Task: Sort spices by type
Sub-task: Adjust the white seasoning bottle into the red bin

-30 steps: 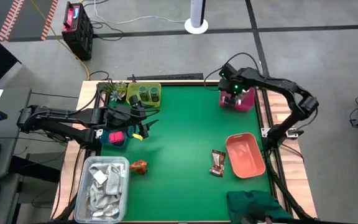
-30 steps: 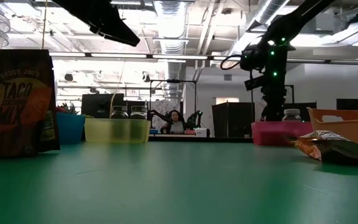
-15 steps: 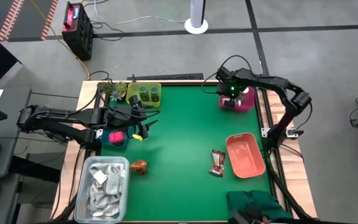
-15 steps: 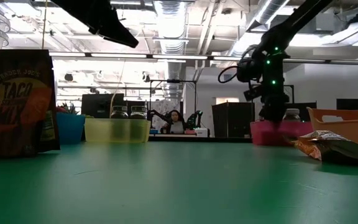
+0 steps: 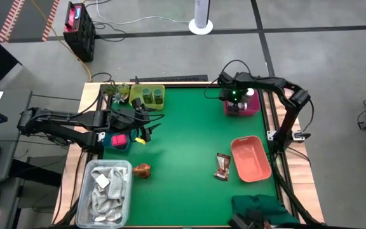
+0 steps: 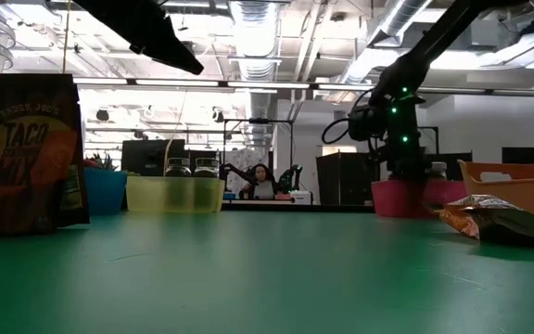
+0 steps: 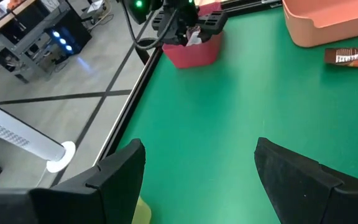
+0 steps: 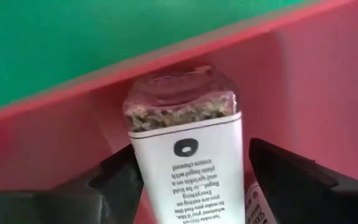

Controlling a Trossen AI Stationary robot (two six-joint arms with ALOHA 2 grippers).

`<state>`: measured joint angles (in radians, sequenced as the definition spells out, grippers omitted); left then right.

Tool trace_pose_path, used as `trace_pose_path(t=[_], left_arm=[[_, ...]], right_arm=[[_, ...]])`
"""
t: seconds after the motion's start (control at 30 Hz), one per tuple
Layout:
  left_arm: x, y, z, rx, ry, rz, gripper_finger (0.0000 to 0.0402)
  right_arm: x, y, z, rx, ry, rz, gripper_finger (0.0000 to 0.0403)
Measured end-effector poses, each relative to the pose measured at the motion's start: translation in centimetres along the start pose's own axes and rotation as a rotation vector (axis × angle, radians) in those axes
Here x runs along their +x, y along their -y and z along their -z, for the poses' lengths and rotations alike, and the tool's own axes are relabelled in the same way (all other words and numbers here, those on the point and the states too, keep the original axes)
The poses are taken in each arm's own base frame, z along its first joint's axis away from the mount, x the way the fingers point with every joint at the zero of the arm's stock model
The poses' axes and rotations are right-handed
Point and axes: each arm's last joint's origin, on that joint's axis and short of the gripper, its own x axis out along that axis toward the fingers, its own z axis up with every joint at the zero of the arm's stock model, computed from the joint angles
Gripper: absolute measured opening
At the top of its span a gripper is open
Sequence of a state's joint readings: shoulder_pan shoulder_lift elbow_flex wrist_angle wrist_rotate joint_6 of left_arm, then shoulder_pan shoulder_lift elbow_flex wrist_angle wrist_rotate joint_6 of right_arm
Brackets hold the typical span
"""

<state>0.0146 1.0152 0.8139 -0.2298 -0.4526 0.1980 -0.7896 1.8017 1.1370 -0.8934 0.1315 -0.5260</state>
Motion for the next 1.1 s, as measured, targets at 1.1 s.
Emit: trace_pose_path(t=[1.1], left_arm=[[0.2,0.1,-0.1,-0.017,0.011,0.003,0.029]], right_arm=[[-11.4,0.6,0.1,0.211,0.262,0.046,0.0222]])
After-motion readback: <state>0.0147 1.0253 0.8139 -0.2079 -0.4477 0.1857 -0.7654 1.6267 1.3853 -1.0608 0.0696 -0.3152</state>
